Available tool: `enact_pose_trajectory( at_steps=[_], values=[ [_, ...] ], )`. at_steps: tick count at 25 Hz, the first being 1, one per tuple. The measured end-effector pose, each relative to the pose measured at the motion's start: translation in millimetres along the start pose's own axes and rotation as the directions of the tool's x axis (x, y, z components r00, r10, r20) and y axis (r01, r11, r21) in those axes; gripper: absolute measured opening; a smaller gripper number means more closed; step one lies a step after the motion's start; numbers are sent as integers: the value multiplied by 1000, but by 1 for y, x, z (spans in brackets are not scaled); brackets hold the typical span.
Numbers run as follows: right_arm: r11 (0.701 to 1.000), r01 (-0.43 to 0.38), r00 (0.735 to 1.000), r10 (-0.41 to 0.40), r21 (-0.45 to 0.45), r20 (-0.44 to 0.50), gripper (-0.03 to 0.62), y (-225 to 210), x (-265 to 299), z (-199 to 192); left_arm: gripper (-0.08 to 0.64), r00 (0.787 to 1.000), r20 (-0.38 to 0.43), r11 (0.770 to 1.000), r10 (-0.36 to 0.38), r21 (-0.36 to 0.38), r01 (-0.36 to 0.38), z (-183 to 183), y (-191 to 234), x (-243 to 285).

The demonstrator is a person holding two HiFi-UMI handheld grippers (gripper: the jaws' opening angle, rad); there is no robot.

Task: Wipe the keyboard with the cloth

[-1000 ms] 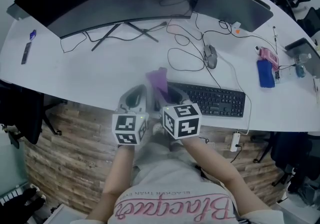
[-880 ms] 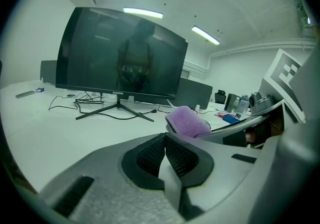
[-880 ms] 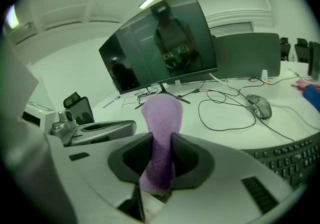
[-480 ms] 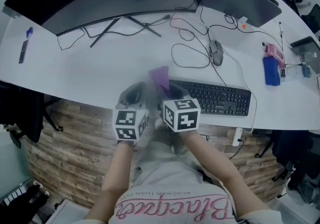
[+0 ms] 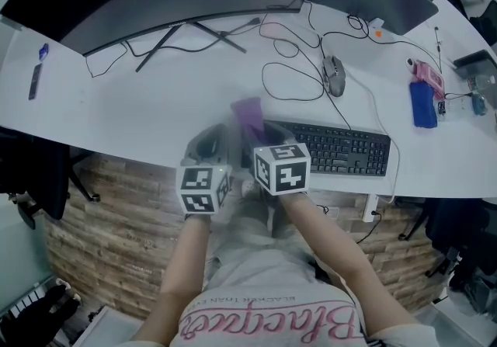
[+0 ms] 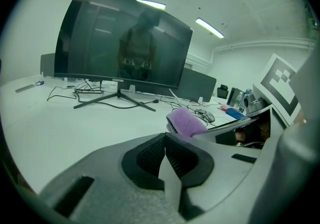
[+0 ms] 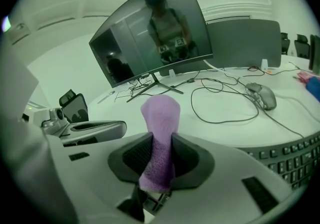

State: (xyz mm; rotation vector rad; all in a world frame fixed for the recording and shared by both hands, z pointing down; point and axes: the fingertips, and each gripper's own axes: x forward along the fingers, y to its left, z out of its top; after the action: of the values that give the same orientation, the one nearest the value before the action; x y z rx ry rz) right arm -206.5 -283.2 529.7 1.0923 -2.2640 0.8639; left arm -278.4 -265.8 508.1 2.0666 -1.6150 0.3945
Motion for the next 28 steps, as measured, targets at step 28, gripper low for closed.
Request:
enact_pose_trajectory(
  at_steps=[28],
  values=[
    [999, 41, 999, -41, -14, -14, 94, -79, -50, -13, 6, 1000, -17, 1000, 0, 15, 0, -7, -88, 28]
  ],
)
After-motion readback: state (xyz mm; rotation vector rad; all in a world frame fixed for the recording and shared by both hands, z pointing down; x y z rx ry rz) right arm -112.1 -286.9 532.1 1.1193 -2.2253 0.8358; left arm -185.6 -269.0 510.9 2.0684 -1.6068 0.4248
